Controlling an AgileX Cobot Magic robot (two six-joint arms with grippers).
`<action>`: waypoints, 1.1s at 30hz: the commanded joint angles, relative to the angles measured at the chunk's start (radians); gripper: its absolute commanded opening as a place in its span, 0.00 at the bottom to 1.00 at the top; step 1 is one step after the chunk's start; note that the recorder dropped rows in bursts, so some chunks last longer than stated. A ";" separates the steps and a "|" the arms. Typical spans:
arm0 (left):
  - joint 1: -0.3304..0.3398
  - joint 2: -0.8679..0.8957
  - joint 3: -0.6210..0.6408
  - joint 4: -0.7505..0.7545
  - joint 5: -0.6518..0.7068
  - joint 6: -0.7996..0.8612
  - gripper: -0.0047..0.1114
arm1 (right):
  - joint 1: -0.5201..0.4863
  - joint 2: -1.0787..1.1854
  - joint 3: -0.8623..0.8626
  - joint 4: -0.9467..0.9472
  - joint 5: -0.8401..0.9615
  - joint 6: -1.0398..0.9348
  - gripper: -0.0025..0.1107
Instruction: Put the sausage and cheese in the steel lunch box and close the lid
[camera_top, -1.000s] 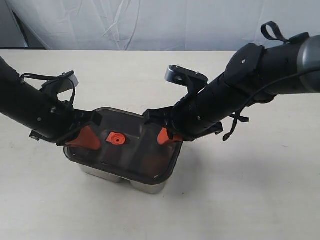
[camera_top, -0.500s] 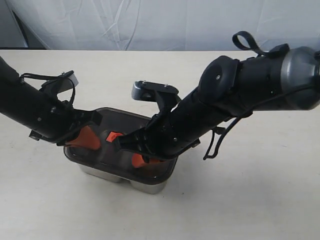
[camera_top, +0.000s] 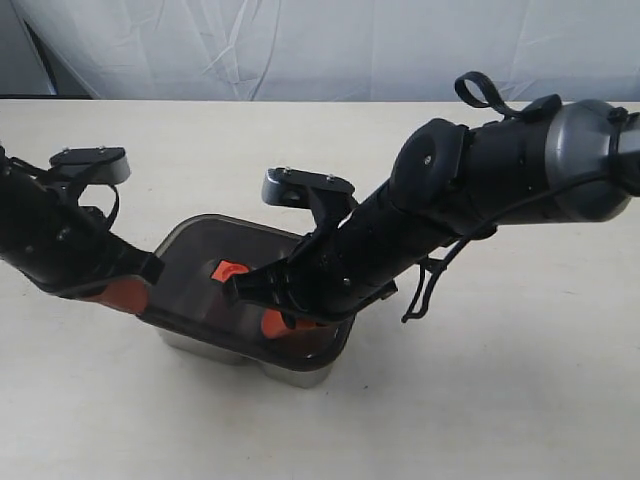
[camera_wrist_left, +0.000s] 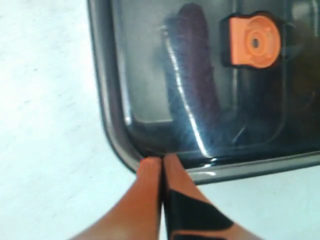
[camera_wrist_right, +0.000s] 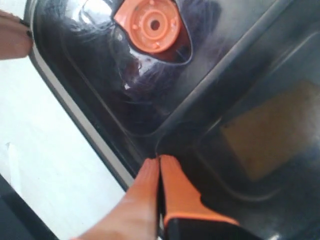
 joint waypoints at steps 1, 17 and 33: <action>-0.005 0.001 0.008 0.130 -0.010 -0.116 0.04 | 0.002 0.025 0.005 -0.028 -0.001 -0.005 0.02; -0.005 0.058 0.010 0.118 -0.035 -0.116 0.04 | 0.002 0.031 0.005 -0.033 -0.006 -0.004 0.02; -0.005 -0.026 -0.021 -0.164 -0.230 0.153 0.04 | 0.002 -0.062 0.005 -0.103 -0.093 -0.004 0.02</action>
